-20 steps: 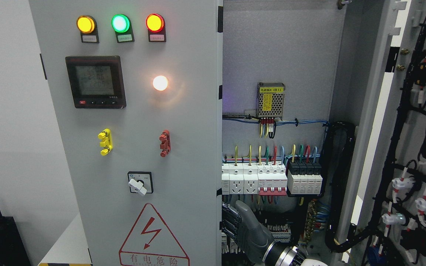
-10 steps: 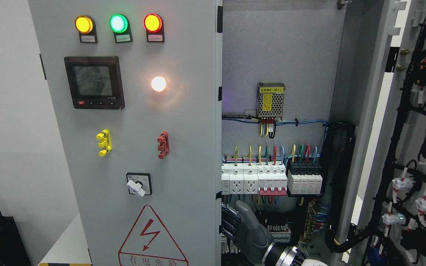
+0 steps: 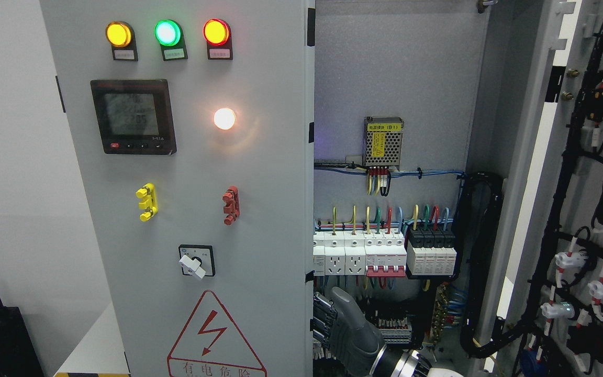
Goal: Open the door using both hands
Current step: 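Pull the indicator-light panel door outward with the right hand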
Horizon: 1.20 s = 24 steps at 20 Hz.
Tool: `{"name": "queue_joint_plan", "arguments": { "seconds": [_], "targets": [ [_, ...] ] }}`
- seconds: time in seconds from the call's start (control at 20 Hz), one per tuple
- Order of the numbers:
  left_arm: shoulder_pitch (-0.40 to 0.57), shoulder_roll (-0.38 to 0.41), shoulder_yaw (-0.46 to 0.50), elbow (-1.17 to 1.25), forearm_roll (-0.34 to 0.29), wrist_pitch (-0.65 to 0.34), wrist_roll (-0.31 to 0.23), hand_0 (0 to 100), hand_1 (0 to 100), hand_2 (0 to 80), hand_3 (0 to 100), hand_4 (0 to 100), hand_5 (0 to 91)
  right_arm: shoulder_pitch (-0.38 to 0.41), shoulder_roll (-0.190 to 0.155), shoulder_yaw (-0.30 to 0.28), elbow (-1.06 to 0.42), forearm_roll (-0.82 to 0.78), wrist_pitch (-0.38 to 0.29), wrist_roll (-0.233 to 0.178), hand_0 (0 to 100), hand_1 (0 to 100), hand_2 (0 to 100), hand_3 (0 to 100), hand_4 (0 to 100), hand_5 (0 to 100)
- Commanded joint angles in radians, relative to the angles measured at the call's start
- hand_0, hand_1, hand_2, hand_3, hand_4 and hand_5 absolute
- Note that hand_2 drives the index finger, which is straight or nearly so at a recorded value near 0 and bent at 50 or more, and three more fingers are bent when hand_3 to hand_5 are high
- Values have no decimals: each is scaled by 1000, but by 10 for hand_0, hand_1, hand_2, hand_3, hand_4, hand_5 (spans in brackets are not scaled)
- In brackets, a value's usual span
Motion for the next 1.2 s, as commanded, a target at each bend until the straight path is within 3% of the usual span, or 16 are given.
{"name": "queue_joint_plan", "arguments": {
  "seconds": [0.0, 0.5, 1.15],
  "targets": [
    [0, 0, -12, -23, 0, 0, 0, 0, 0, 0, 0, 31, 0, 0, 1, 5, -11, -2, 0, 19, 108, 0, 0, 0, 0, 0],
    [0, 0, -12, -23, 0, 0, 0, 0, 0, 0, 0, 31, 0, 1, 1, 11, -11, -2, 0, 99, 107, 0, 0, 0, 0, 0],
    [0, 0, -12, -23, 0, 0, 0, 0, 0, 0, 0, 31, 0, 26, 14, 28, -75, -4, 30, 137, 107, 0, 0, 0, 0, 0]
  ]
}}
